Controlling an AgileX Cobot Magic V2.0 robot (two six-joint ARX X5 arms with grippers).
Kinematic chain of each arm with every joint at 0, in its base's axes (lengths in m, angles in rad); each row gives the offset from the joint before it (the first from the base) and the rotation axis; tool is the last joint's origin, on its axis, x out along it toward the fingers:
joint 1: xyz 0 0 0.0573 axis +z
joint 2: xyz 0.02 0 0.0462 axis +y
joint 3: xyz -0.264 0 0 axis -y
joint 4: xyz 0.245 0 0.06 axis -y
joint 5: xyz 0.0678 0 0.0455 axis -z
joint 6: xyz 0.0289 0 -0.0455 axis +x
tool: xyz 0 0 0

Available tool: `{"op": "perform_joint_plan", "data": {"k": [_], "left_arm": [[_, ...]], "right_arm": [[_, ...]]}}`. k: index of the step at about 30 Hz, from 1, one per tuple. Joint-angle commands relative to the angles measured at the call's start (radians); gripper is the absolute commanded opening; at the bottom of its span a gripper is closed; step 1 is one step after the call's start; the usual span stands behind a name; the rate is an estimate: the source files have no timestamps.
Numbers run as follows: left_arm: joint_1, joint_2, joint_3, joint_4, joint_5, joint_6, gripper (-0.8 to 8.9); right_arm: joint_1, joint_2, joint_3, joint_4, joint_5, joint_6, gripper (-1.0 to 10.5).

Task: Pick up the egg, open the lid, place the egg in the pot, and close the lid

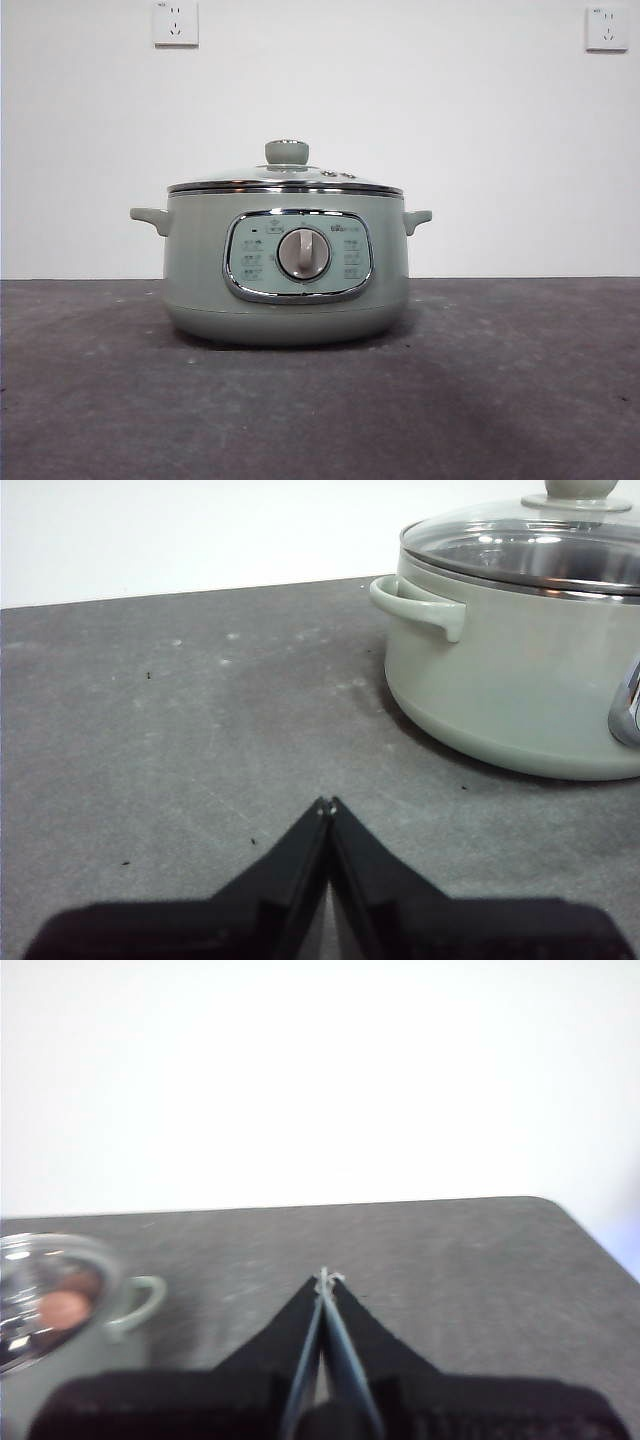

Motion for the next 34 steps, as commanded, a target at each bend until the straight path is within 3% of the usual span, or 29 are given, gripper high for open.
{"op": "perform_joint_plan", "data": {"k": [1, 6, 13, 18, 34], "left_arm": [[0.002, 0.0, -0.01, 0.004, 0.003, -0.004, -0.03], [0.002, 0.001, -0.01, 0.004, 0.003, -0.004, -0.03], [0.002, 0.007, -0.01, 0.004, 0.003, -0.004, -0.03], [0.002, 0.018, -0.01, 0.007, 0.003, -0.004, -0.03], [0.002, 0.024, -0.01, 0.004, 0.002, -0.004, -0.03]], "right_arm": [[-0.038, -0.077, -0.164, 0.102, -0.002, 0.018, 0.0], [-0.06, -0.193, -0.405, 0.199, -0.001, 0.066, 0.0], [-0.06, -0.23, -0.595, 0.244, -0.002, 0.138, 0.0], [-0.06, -0.23, -0.606, 0.219, -0.005, 0.109, 0.0], [-0.06, -0.229, -0.606, 0.221, -0.023, 0.118, 0.0]]}}
